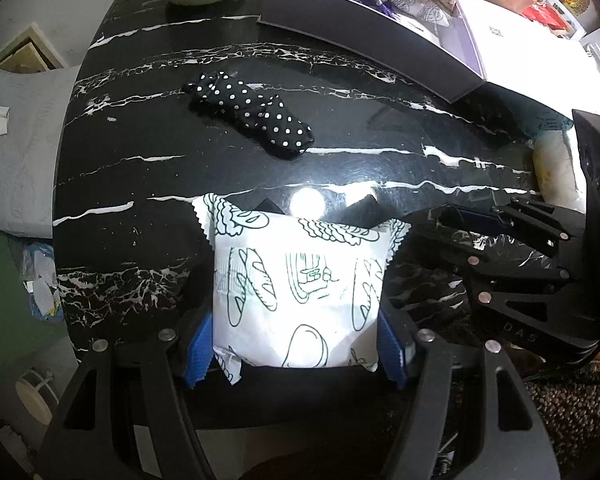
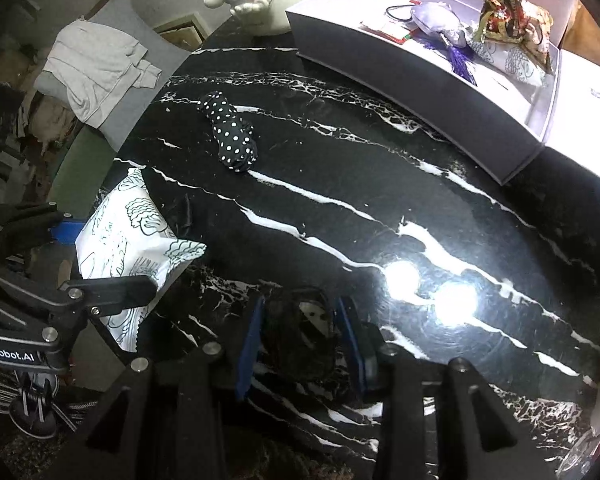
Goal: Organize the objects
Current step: 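Grasp the small black rectangular holder with the right tool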
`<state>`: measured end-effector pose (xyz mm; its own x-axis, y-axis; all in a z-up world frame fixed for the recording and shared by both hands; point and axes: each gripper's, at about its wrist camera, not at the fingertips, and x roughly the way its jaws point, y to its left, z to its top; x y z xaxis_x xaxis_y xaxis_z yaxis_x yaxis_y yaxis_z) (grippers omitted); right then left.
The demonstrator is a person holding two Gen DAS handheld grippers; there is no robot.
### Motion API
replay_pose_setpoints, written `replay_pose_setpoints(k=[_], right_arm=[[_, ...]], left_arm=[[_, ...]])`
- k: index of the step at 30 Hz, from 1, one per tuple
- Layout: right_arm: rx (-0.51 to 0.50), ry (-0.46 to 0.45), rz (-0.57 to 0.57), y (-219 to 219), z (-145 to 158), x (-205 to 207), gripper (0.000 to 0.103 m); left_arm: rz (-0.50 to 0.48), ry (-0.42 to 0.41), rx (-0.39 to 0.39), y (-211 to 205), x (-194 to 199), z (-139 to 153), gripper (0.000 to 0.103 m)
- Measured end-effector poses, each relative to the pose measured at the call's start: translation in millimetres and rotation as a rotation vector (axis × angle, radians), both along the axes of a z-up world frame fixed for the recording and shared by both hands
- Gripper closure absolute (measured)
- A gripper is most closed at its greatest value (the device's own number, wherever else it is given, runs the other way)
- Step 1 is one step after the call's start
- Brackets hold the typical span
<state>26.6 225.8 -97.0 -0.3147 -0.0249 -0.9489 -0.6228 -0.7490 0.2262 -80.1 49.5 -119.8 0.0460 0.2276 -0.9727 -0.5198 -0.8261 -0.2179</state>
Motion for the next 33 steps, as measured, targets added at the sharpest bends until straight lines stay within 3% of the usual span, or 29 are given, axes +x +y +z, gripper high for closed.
replay_pose_setpoints(k=[13,25,33], right_arm=[[-0.013,-0.012,0.002,-2.5,-17.4,-3.7,0.062],[0.029,0.009,-0.03,1.1,11.3,11.6,0.064],[0.061,0.011,-0.123,8.0,30.3,42.8,0.064]], left_arm=[[-0.019,-0.003,-0.006,6.4,0.5,-1.7,0.037],[-0.094,0.055,0.021,23.1,-3.6,22.6,0.037],[-0.186,0.083,0.049,47.2,-0.6,32.5,0.037]])
